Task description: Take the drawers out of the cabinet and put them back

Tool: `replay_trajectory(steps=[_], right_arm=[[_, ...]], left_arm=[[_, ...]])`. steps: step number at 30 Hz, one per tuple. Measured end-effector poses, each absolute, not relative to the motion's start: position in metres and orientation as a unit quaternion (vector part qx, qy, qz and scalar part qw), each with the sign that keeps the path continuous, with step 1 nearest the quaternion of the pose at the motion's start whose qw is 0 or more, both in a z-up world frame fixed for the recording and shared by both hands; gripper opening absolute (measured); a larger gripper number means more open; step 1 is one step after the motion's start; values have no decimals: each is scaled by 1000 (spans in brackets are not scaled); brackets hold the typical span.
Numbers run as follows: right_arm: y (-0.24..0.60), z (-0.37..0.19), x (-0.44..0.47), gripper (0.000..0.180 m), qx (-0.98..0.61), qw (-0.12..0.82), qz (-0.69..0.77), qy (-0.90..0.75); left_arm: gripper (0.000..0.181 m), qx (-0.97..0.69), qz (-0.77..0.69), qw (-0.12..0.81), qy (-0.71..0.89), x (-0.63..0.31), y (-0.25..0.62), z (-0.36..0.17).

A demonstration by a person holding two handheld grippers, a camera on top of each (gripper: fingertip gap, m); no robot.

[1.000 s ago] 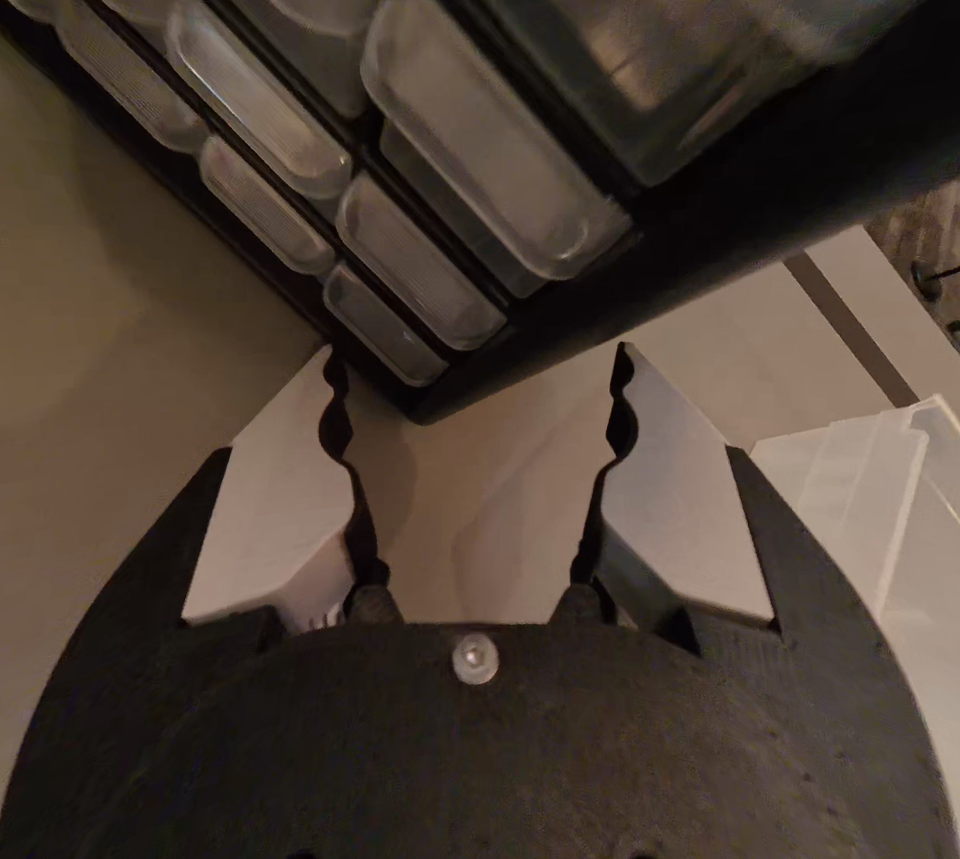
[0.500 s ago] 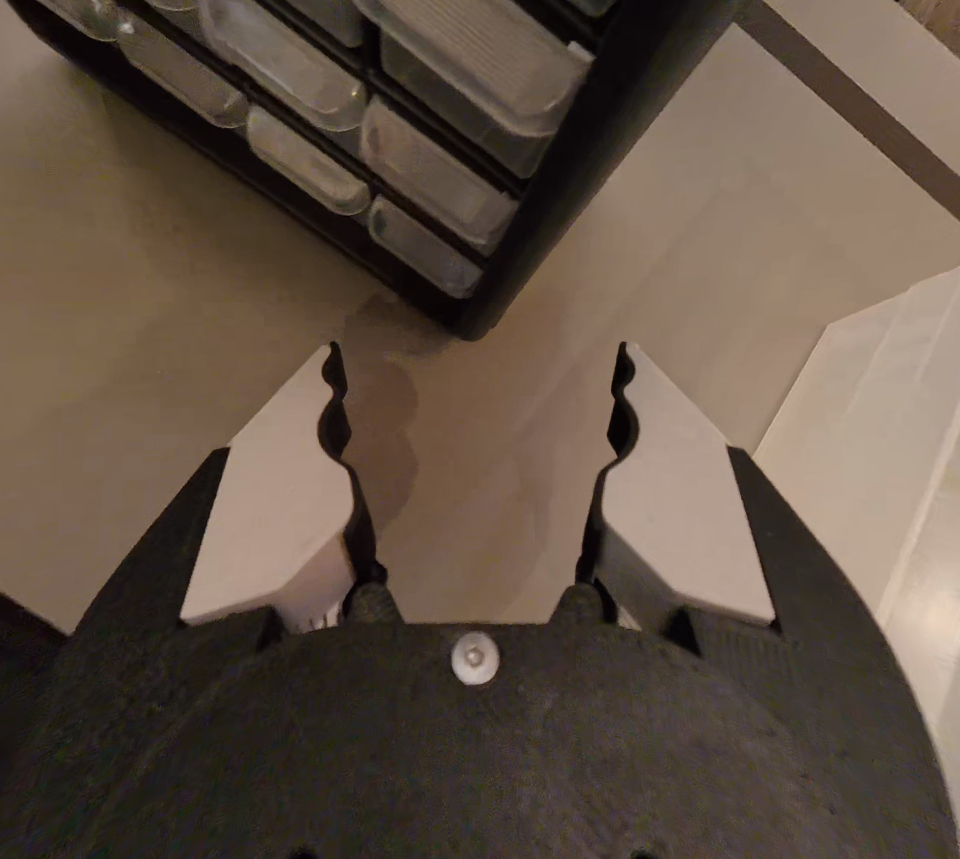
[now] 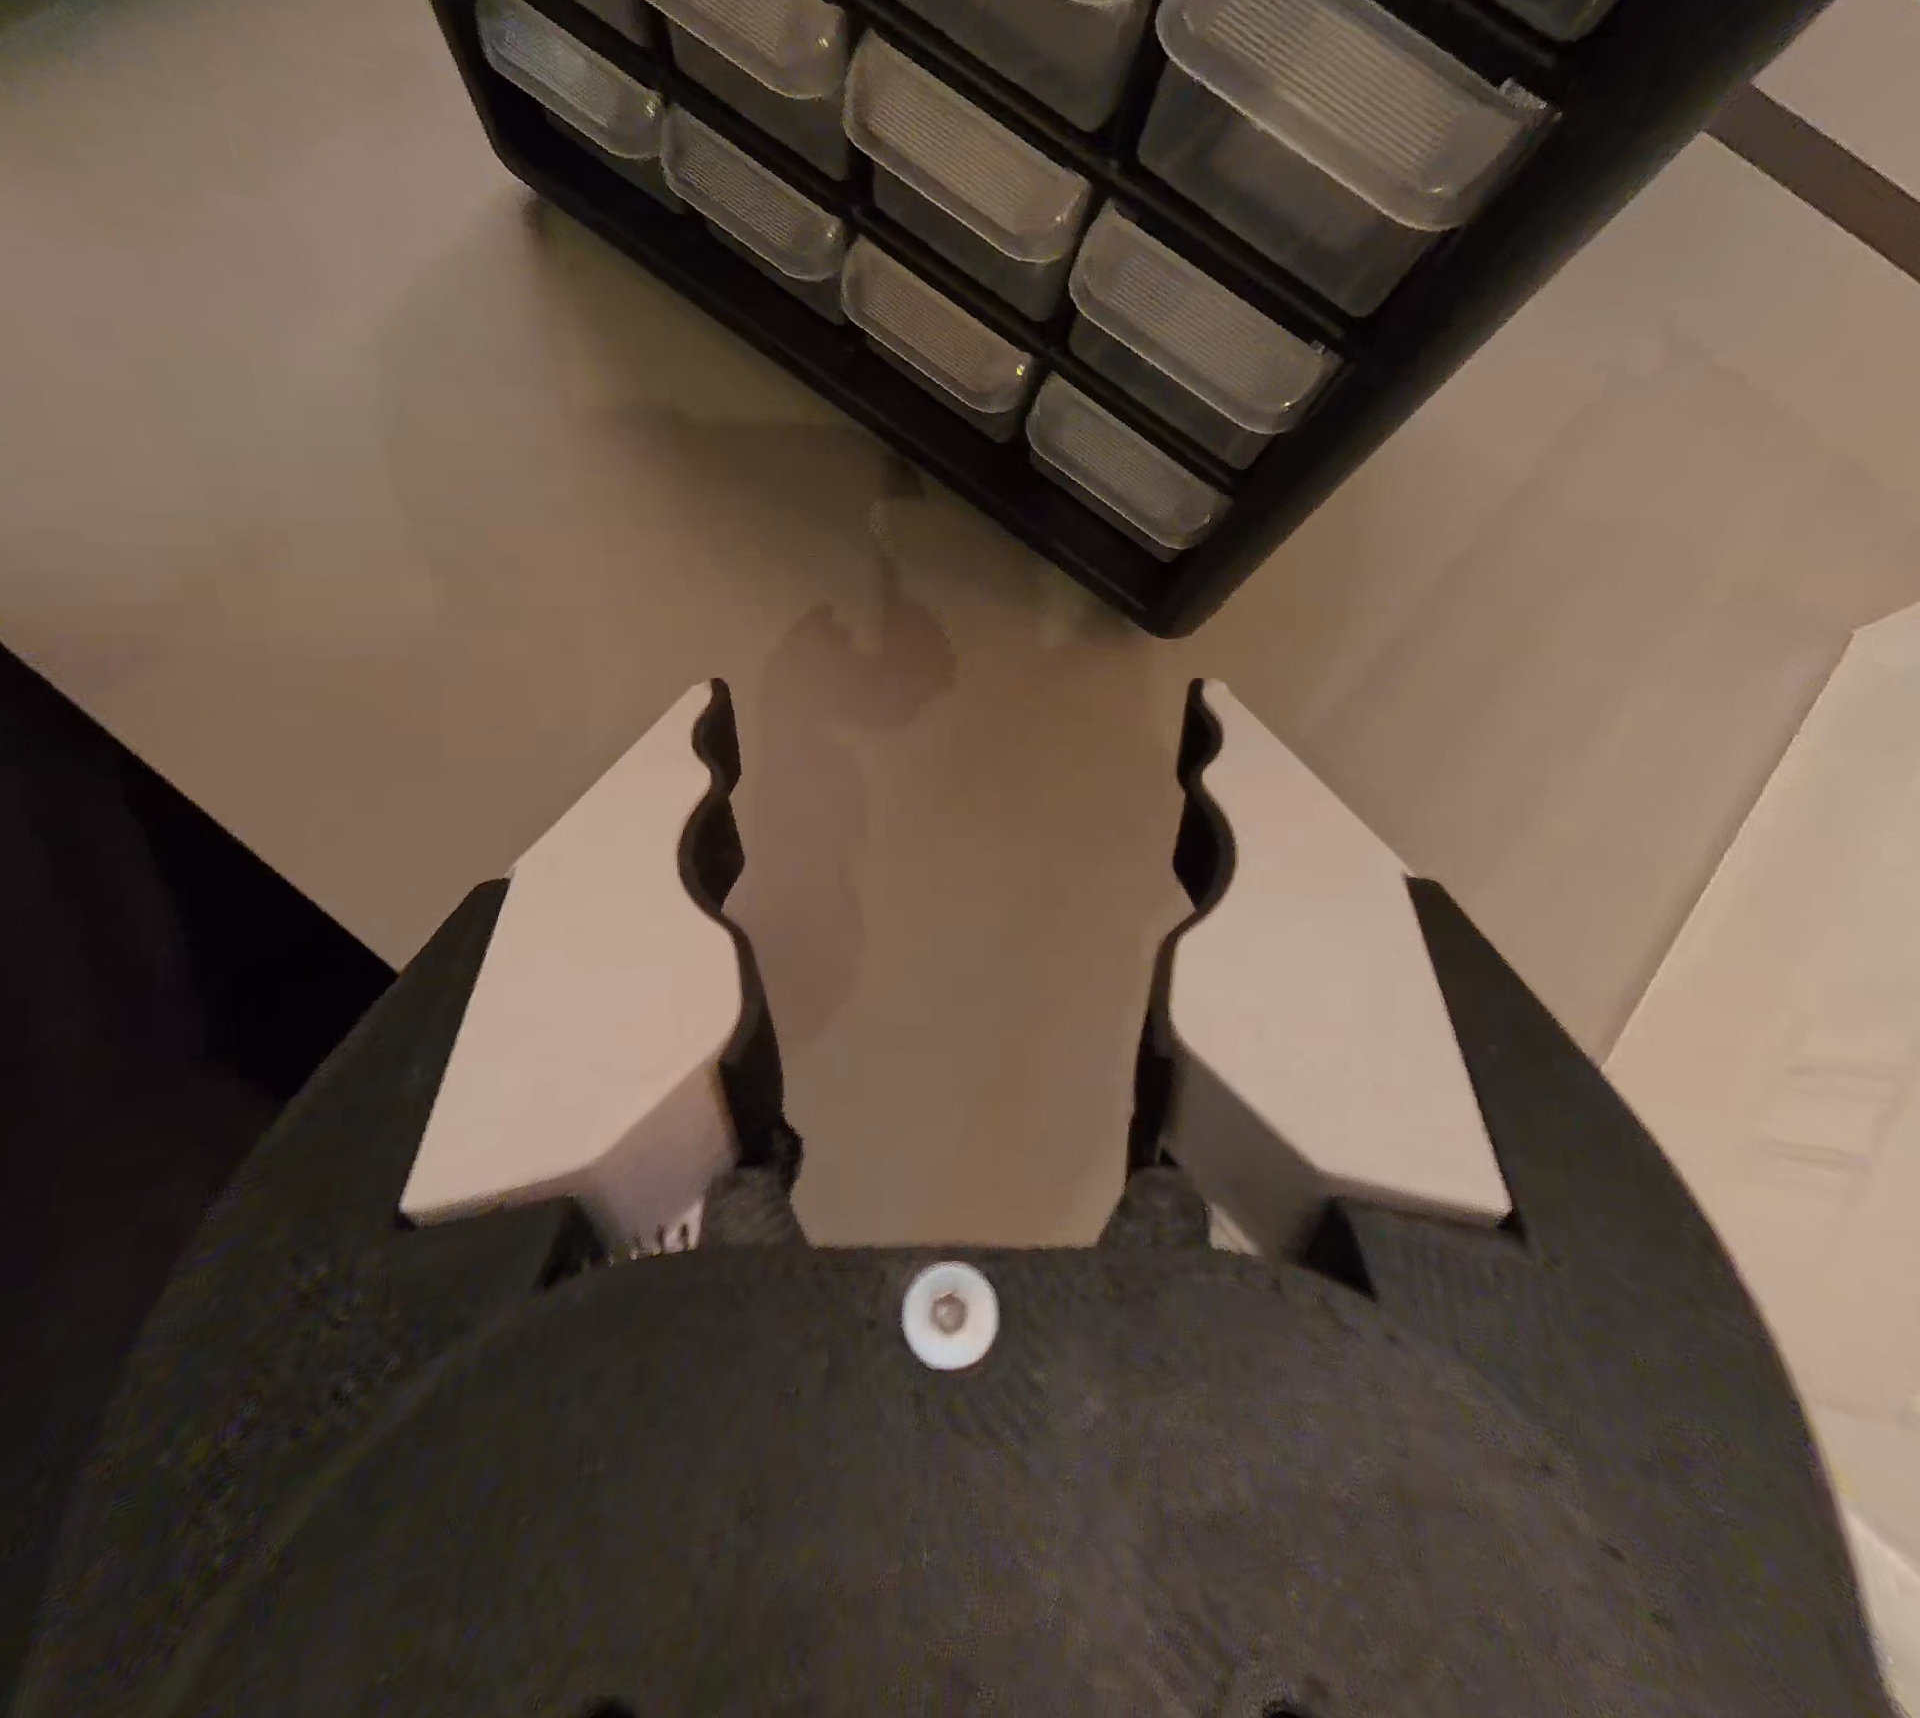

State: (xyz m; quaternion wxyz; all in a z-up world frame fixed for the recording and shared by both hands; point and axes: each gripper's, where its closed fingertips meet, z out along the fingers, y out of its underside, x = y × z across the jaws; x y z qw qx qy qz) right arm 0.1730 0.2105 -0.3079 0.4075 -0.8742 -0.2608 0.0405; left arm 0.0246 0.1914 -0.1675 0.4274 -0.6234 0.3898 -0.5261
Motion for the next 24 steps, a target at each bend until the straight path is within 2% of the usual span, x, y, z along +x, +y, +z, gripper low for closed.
replay_trajectory(steps=[2, 4, 6, 11, 18, 20, 24], right_arm=[[207, -304, 170, 77, -871, 415, 52, -257], [202, -303, 168, 71, -871, 414, 54, -257], [198, -302, 164, 59, -872, 413, 71, -253], [187, -304, 149, 51, -872, 406, 93, -258], [176, -289, 115, 48, -854, 431, 155, -246], [172, -280, 105, 40, -842, 449, 176, -243], [166, -282, 94, 46, -839, 445, 184, -253]], left_arm=[[7, -606, -543, 403, 419, 36, 176, -170], [0, -601, -556, 374, 436, 48, 164, -176], [0, -602, -554, 346, 460, 59, 154, -186], [0, -585, -529, 341, 511, 80, 134, -196], [3, -575, -506, 325, 554, 108, 119, -220], [3, -571, -494, 326, 569, 118, 113, -229], [0, -574, -459, 363, 573, 133, 120, -238]])
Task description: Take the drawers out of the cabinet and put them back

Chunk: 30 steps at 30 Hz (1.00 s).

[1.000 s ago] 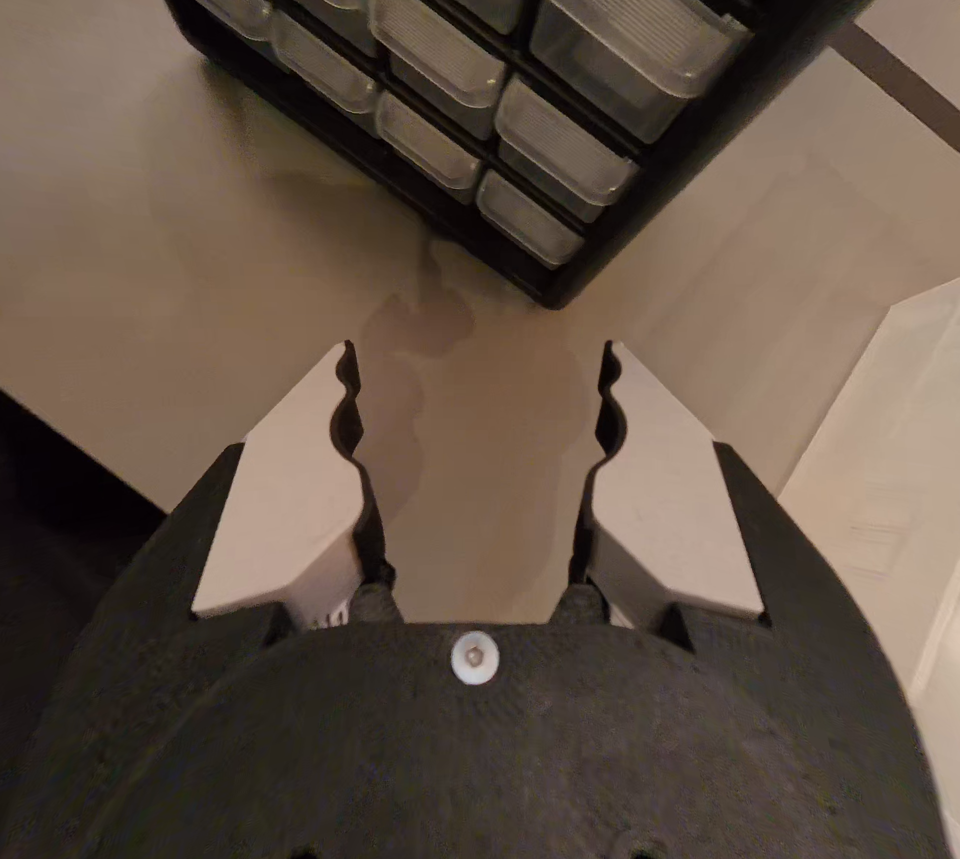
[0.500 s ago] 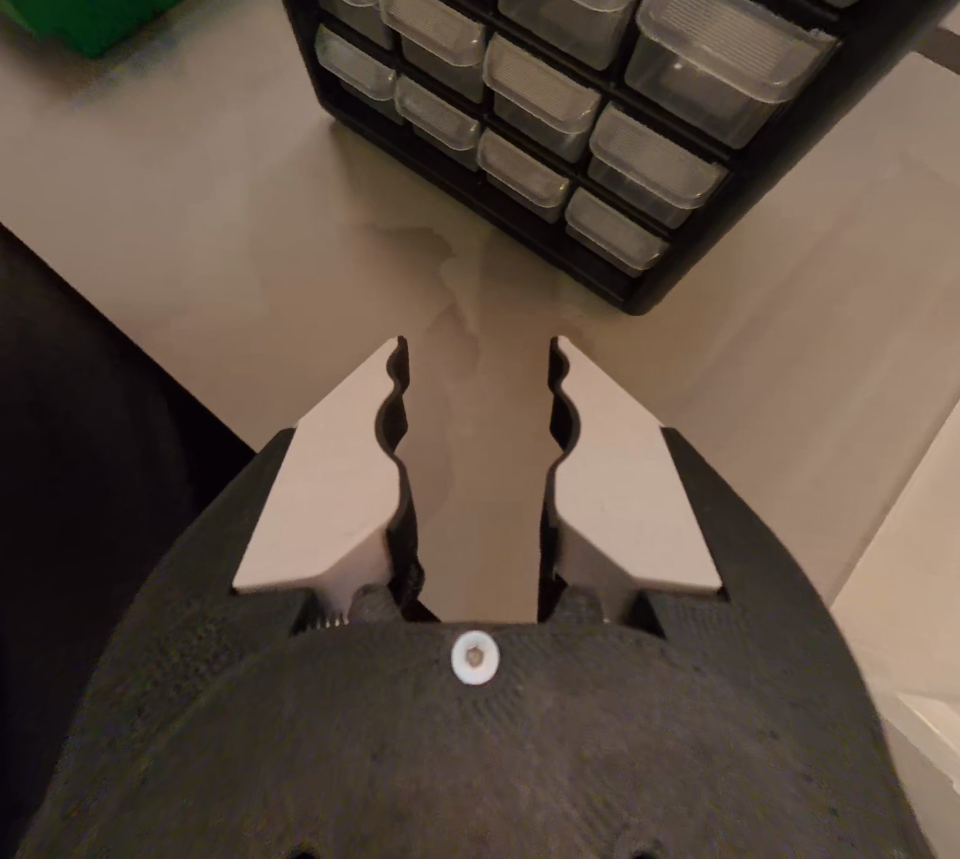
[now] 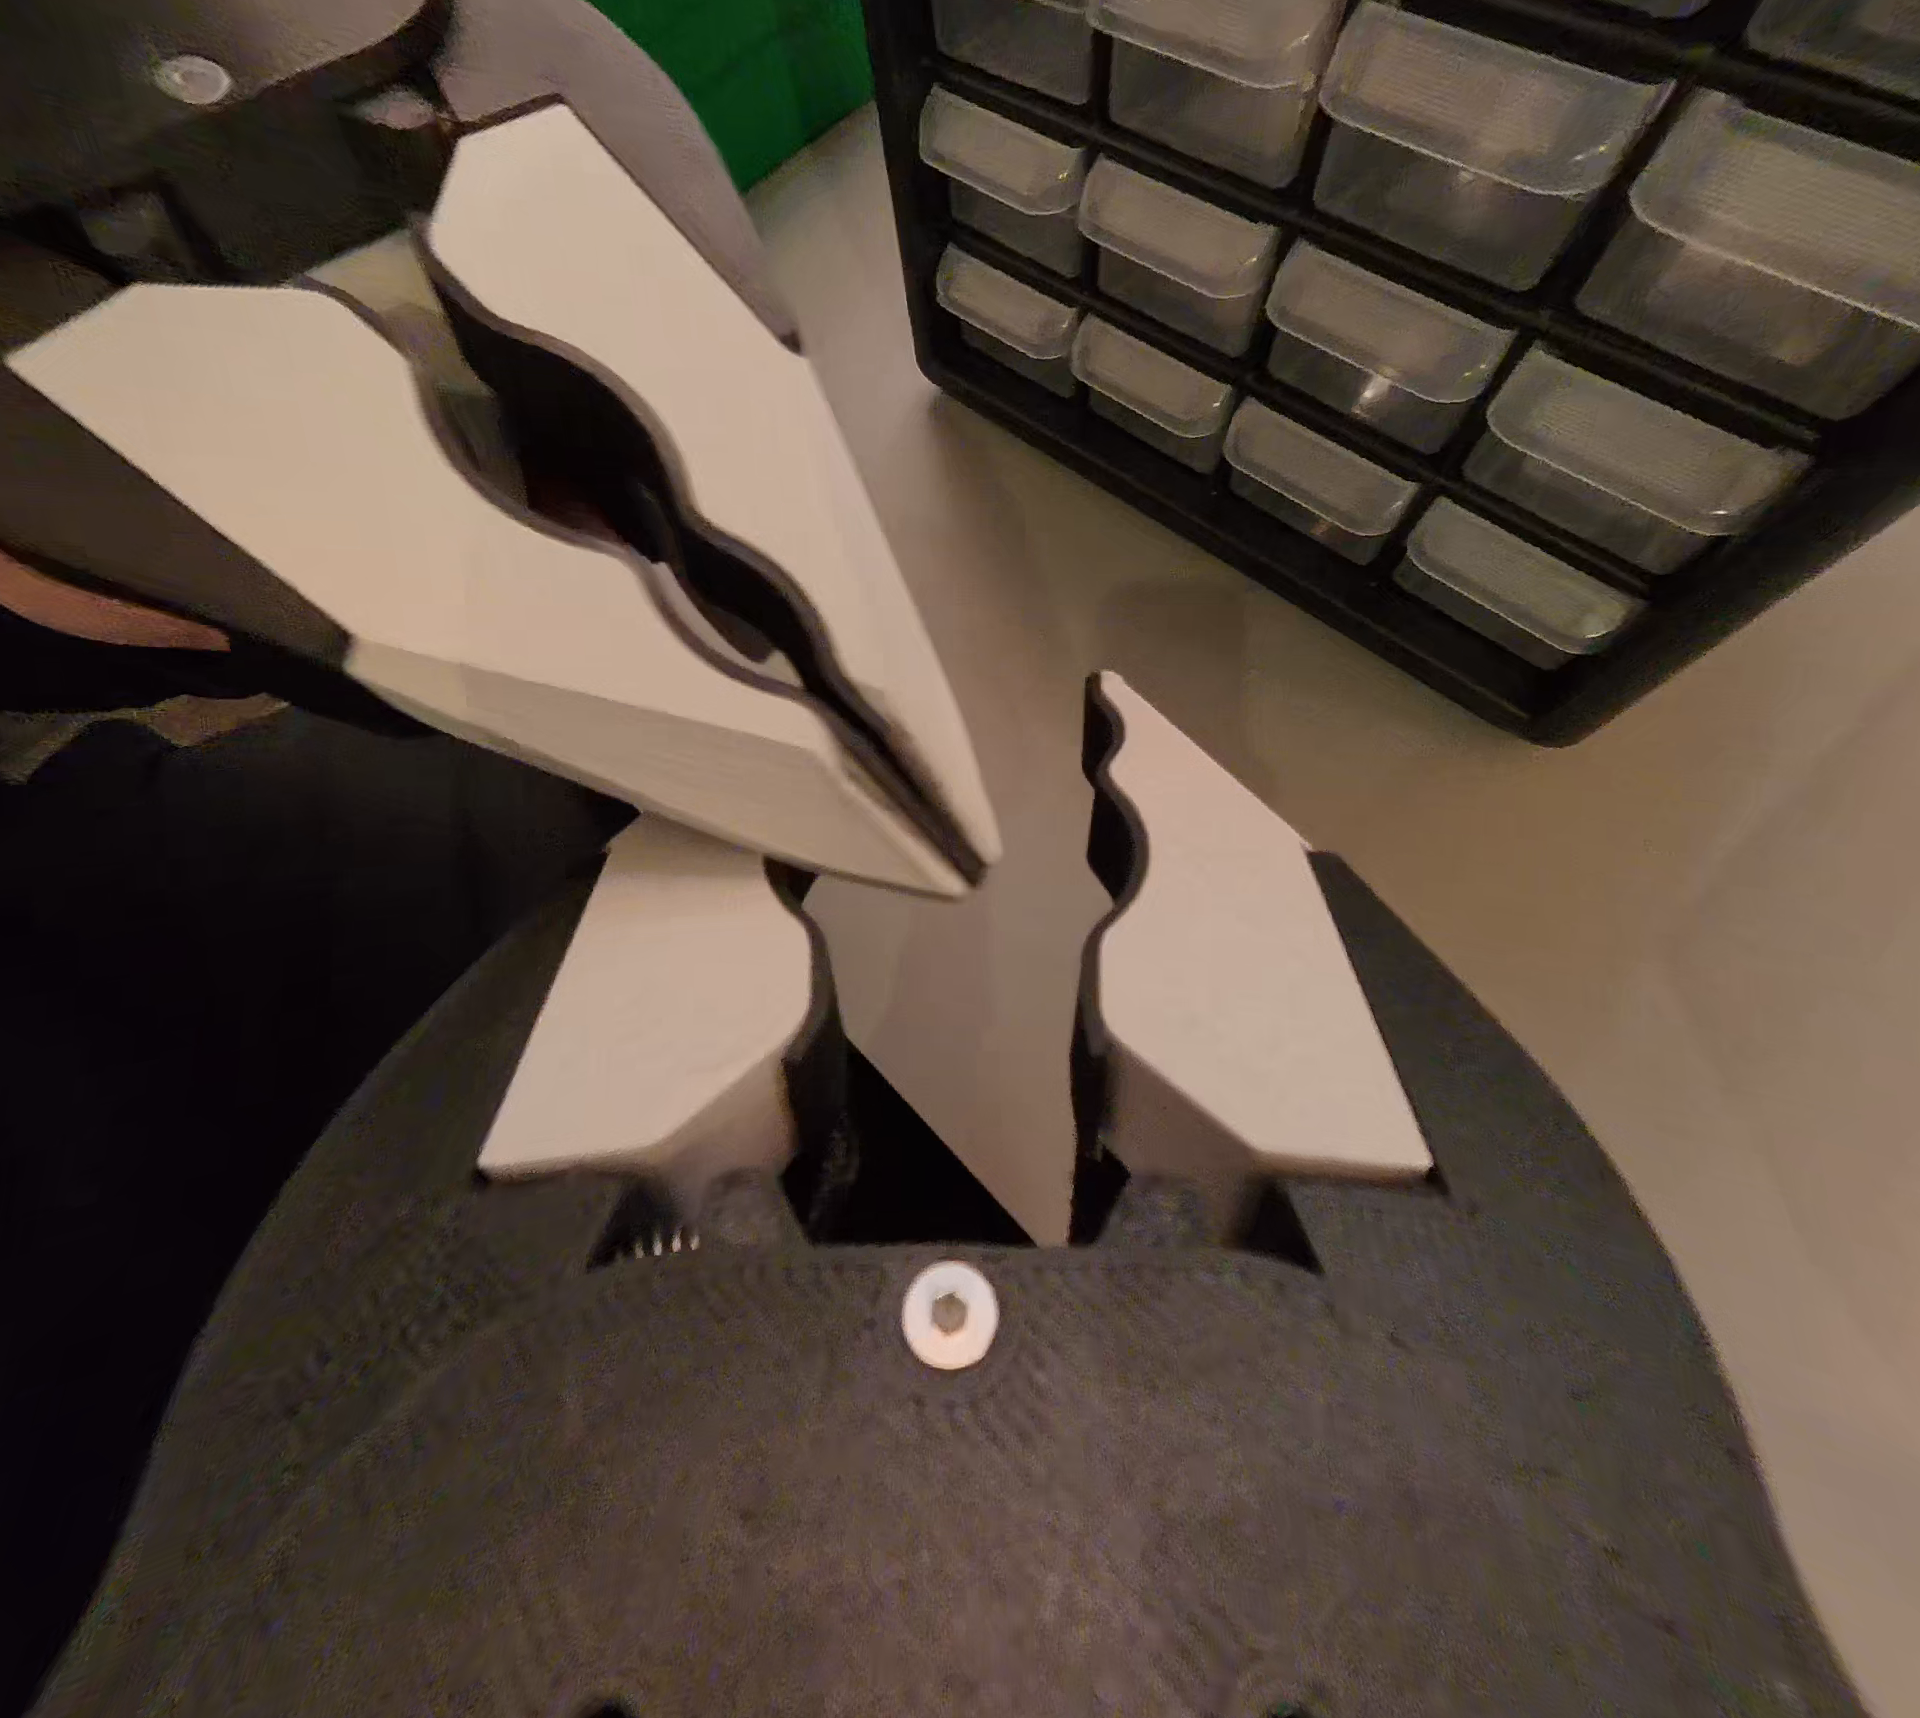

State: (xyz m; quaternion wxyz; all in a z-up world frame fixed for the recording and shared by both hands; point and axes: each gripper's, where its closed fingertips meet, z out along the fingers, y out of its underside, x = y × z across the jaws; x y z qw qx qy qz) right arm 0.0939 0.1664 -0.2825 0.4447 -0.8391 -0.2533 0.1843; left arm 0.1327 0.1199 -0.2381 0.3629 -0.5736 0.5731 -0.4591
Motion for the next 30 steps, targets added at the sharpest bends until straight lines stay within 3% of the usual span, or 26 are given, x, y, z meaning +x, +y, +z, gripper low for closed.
replay_trajectory(steps=[3, 30], right_arm=[[163, -283, 88, 28, -831, 449, 152, -292], [163, -285, 90, 17, -812, 457, 87, -353]], left_arm=[[0, -585, -450, 360, 571, 137, 121, -245], [0, -590, -541, 295, 522, 138, 113, -245]])
